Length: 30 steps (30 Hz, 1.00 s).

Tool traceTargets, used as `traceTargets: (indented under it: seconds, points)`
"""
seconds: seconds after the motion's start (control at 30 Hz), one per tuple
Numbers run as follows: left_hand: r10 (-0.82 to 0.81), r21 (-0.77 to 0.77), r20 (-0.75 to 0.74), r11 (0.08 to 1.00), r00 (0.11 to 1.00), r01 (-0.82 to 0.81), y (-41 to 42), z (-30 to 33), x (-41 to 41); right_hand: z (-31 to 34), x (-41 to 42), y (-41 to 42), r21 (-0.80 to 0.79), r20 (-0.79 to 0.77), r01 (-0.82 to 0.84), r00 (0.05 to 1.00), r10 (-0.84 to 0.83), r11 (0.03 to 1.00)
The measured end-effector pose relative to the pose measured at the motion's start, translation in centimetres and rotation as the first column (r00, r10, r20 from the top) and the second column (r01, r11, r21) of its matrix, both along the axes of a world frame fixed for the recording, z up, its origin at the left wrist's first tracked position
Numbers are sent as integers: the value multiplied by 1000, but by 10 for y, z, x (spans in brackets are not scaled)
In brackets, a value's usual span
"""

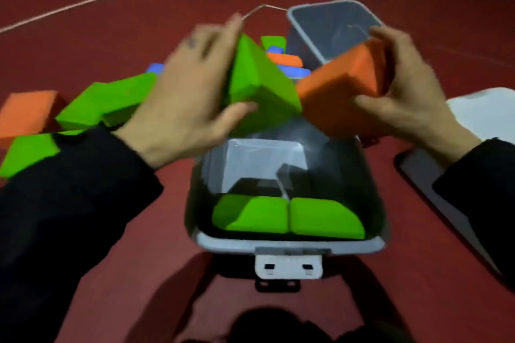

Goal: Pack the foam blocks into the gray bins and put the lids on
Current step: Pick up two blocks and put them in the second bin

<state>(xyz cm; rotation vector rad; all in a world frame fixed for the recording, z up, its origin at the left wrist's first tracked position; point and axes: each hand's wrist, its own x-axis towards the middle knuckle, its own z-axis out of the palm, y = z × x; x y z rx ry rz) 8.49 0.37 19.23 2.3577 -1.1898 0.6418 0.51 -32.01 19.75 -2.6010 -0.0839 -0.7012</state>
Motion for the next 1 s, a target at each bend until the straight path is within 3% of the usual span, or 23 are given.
traceTargets:
  seconds: [0.13,0.27,0.4,0.6,0.7,0.83,0.9,1.0]
  points:
    - [-108,424,-113,894,988,146,-69,-58,-7,-31,-23,-22,22,-94,-16,995,18,1000]
    - [-41,622,-225,763,973,176,-89,-116,-15,-49,-22,-17,15,-302,-61,951,62,998]
    - [10,622,-278,763,960,173,-83,-149,-13,-64,-2,5,-154,-381,-200,916,129,968]
    - [259,660,-328,751,908,24,-74,-173,-17,-97,20,19,-200,-570,-267,814,110,943]
    - [265,665,-382,744,885,64,-72,-184,-15,-137,12,31,-202,-657,-398,733,178,895]
    - [225,650,-414,751,882,114,-72,-195,-9,-161,9,26,-54,-701,-304,690,181,951]
    - [175,627,-406,767,897,134,-72,-198,-10,-173,7,28,-108,-731,-332,665,152,937]
    - [159,639,-382,757,910,136,-70,-199,-14,-189,1,40,-268,-678,-367,729,96,891]
